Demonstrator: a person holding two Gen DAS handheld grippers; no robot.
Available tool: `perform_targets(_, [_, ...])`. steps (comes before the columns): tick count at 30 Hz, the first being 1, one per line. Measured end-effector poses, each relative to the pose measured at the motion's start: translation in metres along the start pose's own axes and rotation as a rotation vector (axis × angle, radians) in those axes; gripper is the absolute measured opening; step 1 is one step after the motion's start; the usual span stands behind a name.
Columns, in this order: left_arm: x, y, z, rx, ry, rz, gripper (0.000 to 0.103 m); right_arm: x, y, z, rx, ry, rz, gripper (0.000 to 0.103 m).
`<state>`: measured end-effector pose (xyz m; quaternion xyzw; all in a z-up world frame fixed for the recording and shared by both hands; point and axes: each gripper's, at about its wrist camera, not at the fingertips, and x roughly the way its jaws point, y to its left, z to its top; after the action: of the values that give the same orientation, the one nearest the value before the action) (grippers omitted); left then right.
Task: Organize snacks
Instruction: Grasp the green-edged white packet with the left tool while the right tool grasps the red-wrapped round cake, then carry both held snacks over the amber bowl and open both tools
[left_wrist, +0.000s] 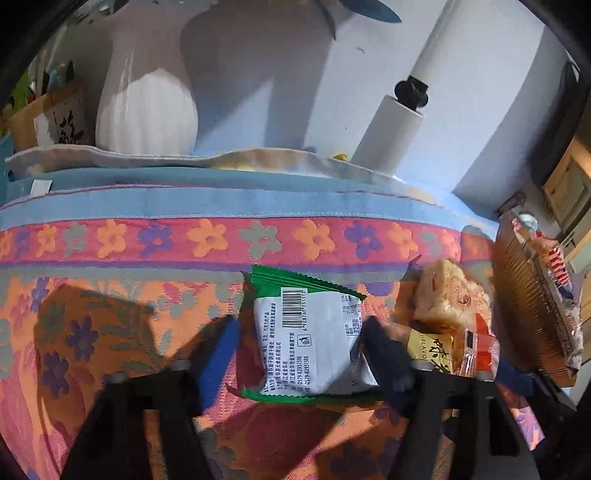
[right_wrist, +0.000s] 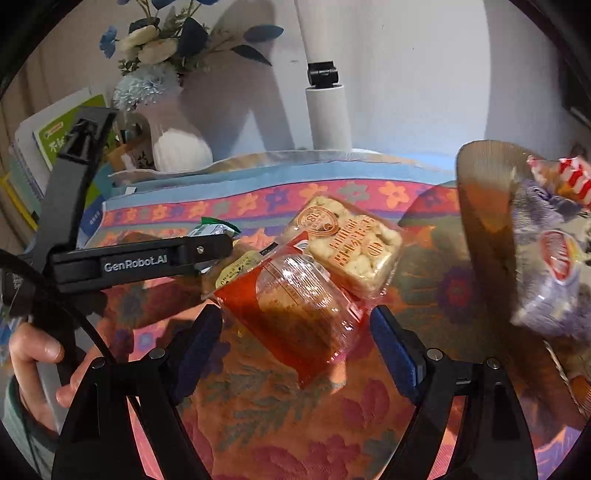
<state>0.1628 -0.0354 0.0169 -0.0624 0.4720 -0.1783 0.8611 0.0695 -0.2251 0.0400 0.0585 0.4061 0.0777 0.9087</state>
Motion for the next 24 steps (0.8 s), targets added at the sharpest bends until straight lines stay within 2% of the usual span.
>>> perform_targets(1, [-0.001, 0.002, -0.001, -0.009, -0.004, 0.004, 0.048, 0.001, 0.001, 0.0, -0.003, 0.005, 0.009, 0.077])
perform_targets(2, [-0.002, 0.005, -0.002, -0.017, -0.007, 0.0, 0.048, 0.002, 0.001, 0.0, -0.006, 0.007, 0.011, 0.075])
perform_targets(4, [-0.004, 0.009, -0.002, -0.036, -0.013, -0.012, 0.048, 0.0, 0.002, -0.001, -0.014, 0.001, 0.021, 0.063])
perform_targets(5, [-0.006, 0.011, -0.003, -0.041, -0.02, -0.009, 0.048, -0.001, 0.003, -0.002, -0.018, 0.001, 0.03, 0.061])
perform_targets(10, [-0.018, 0.013, -0.009, -0.047, -0.029, 0.062, 0.048, -0.011, 0.01, -0.012, -0.041, 0.014, 0.042, 0.05])
perform_targets(15, [-0.052, 0.017, -0.037, -0.092, -0.049, 0.165, 0.048, -0.039, 0.008, -0.042, 0.006, 0.076, 0.082, 0.05])
perform_targets(18, [-0.07, 0.017, -0.068, -0.09, -0.055, 0.162, 0.048, -0.06, 0.01, -0.062, 0.059, 0.119, 0.079, 0.05])
perform_targets(21, [-0.081, 0.021, -0.092, -0.133, -0.073, 0.13, 0.048, -0.074, 0.012, -0.075, 0.12, 0.165, 0.11, 0.053])
perform_targets(23, [-0.087, 0.025, -0.1, -0.138, -0.114, 0.123, 0.048, -0.078, 0.015, -0.08, 0.126, 0.176, 0.15, 0.058])
perform_targets(24, [-0.091, 0.029, -0.105, -0.142, -0.138, 0.113, 0.048, -0.08, 0.018, -0.082, 0.105, 0.177, 0.173, 0.066])
